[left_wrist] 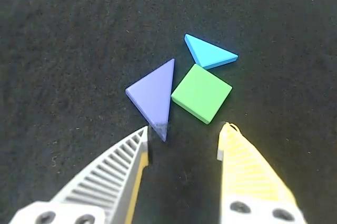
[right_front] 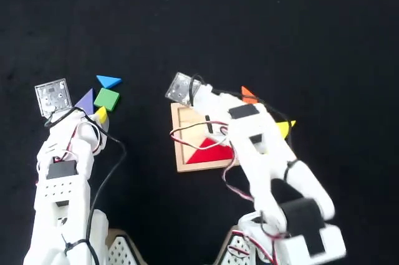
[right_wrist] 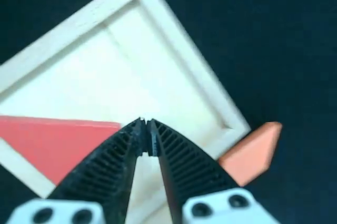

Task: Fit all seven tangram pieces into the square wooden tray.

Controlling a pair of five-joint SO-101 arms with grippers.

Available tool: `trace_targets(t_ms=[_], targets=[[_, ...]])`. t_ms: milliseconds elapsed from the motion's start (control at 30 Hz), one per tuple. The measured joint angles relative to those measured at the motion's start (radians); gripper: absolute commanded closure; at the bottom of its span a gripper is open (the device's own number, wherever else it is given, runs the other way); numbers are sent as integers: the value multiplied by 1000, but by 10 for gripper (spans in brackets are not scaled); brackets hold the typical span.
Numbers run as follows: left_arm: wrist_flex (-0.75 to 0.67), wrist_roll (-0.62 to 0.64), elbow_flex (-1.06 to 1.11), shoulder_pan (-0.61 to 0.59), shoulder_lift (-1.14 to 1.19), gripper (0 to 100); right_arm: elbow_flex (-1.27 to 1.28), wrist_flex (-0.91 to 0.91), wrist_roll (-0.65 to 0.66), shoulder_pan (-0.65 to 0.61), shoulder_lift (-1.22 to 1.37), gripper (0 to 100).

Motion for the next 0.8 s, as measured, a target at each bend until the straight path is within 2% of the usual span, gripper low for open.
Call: trace_targets(t_ms=[233,600,800], targets=[[0,0,0,0,0,780,-72,-26,0,9,175,988],[0,0,0,0,0,780,-71,23,0,-63,157,988],[0,0,0,0,0,780,-72,29,25,-55,150,988]])
